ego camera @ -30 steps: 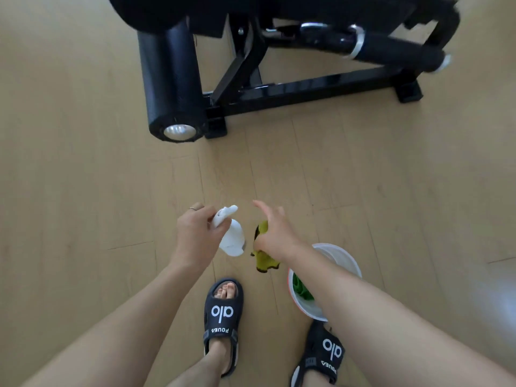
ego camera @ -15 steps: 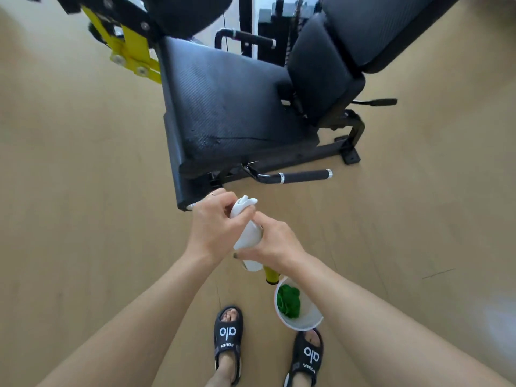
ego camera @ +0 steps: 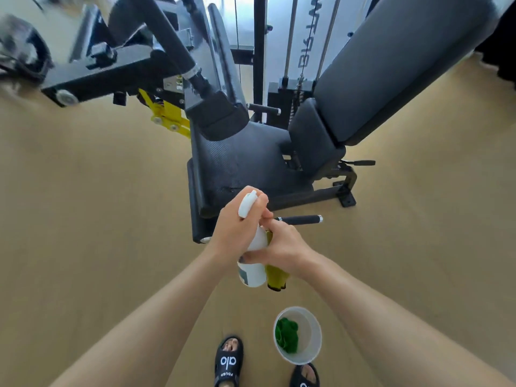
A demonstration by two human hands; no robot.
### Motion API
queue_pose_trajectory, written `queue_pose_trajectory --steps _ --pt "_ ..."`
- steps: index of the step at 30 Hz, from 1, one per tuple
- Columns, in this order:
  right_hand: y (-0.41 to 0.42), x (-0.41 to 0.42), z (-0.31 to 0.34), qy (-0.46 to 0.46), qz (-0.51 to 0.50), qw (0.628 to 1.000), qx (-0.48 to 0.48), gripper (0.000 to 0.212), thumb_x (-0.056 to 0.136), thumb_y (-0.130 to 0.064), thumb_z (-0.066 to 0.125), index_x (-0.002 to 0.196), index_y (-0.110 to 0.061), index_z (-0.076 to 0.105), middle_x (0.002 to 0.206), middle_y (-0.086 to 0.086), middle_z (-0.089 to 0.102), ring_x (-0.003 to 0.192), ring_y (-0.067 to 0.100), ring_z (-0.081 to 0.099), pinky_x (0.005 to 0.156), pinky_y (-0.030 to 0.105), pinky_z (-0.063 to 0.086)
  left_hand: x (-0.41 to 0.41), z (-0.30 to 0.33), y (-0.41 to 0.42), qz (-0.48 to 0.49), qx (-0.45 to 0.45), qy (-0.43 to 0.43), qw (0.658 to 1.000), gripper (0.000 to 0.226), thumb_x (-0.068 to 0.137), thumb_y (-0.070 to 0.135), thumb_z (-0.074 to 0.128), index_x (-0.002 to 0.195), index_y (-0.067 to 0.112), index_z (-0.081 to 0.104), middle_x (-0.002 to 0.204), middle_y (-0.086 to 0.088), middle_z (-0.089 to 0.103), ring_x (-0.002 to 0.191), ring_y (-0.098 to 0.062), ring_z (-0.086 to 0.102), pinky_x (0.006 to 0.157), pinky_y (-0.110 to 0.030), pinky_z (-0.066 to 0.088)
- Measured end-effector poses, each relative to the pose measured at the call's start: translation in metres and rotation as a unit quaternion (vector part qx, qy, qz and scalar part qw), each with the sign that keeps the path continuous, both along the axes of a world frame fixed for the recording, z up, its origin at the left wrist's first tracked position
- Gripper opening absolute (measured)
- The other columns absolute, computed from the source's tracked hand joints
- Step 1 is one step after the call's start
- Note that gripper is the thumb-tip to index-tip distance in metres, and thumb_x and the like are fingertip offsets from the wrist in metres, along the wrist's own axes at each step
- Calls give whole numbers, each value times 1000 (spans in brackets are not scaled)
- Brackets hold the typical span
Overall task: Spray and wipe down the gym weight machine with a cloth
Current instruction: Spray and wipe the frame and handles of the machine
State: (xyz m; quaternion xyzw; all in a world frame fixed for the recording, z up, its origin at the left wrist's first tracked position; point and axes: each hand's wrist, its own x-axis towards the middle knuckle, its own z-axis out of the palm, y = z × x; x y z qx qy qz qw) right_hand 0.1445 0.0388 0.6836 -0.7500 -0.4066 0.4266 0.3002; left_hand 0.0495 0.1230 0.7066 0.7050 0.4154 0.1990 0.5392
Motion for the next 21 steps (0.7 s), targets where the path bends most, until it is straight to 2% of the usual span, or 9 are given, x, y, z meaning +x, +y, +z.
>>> queue_pose_trajectory --steps 2,5,8,10,13,16,19,21 --pt "2 -3 17 2 12 1000 6 63 60 -44 89 115 -36 59 99 -19 64 92 5 62 77 24 55 -6 13 1 15 11 -15 1000 20 108 30 52 92 23 62 80 4 75 82 -13 71 81 -31 58" --pt "12 -11 43 -5 26 999 23 55 56 -45 89 102 -39 61 94 -18 68 89 4 65 76 27 58 -19 38 8 55 -18 -55 997 18 107 26 55 94 20 64 84 3 74 88 -18 74 80 -32 59" --pt "31 -23 71 -11 44 998 47 57 55 -47 89 103 -39 60 95 -18 68 89 4 66 78 29 59 -30 61 23 82 -11 -69 994 12 100 21 67 88 23 65 79 9 71 87 -18 74 75 -27 59" --pt "47 -34 91 -11 50 997 64 59 56 -44 90 106 -38 60 96 -17 69 90 5 66 80 30 59 -41 79 38 89 38 -56 994 11 95 19 73 88 22 66 78 7 70 80 -13 70 67 -17 56" --pt "73 -49 114 -17 76 996 53 58 57 -42 90 106 -36 60 99 -14 68 91 6 65 82 32 58 -58 101 62 115 47 -86 989 18 102 22 65 84 16 64 71 0 70 64 -8 65 61 -16 54" --pt "93 -60 128 -3 80 997 4 64 60 -41 89 113 -34 54 108 -10 62 99 11 61 85 37 58 -76 120 86 129 50 -92 986 31 107 28 57 87 6 64 62 6 63 51 -7 56 49 -15 47" --pt "101 -64 145 32 15 999 3 66 70 -28 87 125 -33 50 117 -6 58 104 15 61 83 32 58 -93 137 113 128 56 -96 985 34 108 32 56 90 6 67 70 1 67 46 -9 54 44 -13 42" --pt "102 -59 156 125 -116 985 27 57 76 -14 81 124 -25 53 117 4 59 103 25 64 78 38 60 -100 146 128 117 44 -109 986 33 107 34 59 85 10 67 80 -6 72 48 -10 55 46 -18 45"
